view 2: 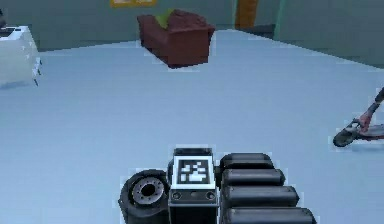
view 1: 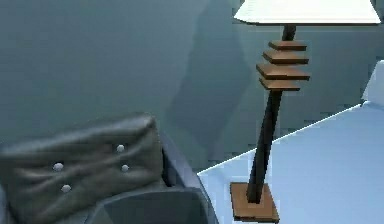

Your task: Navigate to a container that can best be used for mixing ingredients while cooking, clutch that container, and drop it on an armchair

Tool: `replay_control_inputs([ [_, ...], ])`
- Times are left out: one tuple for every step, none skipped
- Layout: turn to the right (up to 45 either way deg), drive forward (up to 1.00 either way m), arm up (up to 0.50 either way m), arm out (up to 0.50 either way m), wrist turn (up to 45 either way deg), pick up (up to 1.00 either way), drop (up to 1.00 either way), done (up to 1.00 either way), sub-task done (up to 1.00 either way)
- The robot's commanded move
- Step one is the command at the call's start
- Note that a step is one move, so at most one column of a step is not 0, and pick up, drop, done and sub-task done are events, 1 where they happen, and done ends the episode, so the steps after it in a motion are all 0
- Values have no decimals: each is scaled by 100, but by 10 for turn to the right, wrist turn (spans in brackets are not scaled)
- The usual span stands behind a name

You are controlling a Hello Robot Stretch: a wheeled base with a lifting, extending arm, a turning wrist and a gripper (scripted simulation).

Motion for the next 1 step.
replay_control_inputs([
  [-450,0,0,0,0,0,0,0,0],
])
